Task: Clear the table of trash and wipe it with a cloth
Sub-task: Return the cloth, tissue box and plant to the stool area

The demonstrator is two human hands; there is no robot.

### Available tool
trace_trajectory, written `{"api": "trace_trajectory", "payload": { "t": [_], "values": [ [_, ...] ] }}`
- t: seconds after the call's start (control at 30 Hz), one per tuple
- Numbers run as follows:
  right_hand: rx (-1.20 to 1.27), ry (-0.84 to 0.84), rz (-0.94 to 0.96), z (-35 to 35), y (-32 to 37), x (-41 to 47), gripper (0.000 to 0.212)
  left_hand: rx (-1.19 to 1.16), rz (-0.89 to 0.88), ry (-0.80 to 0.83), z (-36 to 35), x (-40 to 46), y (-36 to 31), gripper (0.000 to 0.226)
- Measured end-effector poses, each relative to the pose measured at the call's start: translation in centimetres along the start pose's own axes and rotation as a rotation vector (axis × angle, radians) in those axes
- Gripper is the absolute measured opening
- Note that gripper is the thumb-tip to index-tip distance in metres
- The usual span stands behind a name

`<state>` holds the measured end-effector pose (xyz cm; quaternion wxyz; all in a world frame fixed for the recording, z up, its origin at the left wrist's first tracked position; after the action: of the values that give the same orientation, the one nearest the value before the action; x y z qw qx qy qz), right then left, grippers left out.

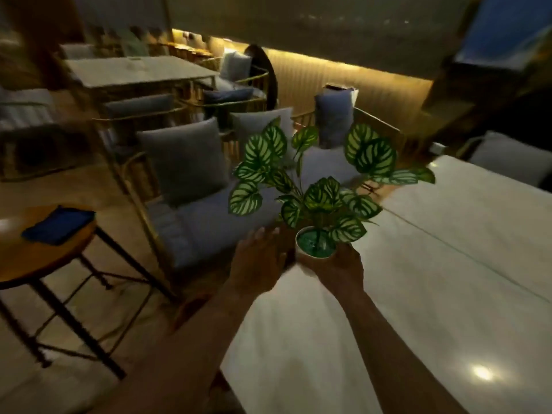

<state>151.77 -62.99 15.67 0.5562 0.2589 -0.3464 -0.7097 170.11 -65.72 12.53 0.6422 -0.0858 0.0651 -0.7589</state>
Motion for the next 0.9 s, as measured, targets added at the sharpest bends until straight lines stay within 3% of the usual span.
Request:
{"api": "trace_trajectory", "payload": {
  "t": [0.17, 0.5, 0.73, 0.9],
  "values": [
    [-0.084, -0.181, -0.142, 12.4, -10.2, -7.5, 0.09, -0.028, -0.181, 0.044, -2.1, -5.7, -16.1, 0.064],
    [-0.098, -0.519, -0.4, 30.1, -24.2, -19.6, 0.095, -0.056, -0.667, 0.2, -6.6, -12.4, -40.5, 0.063],
    [-0.027, -0.721, -0.564, 38.3, -30.5, -27.3, 0.088, -0.04, -0.873, 0.288, -9.3, -17.7, -52.0, 0.063],
    [0.012, -0.785, -0.615, 42.4, -35.3, -30.1, 0.086, -0.042, -0.922, 0.307, -11.3, -20.2, -58.2, 0.064]
  ]
}}
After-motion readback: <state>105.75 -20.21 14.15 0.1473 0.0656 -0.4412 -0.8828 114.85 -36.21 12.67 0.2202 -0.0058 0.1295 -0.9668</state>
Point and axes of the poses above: each hand's wrist, its own x-axis towards the middle knuckle, its own z-axis out of the back of the hand, y = z × x, the point moved 4 cm from there along x, towards the middle knuckle, and after that the axes turned 1 degree about y, right-handed, at the moved point
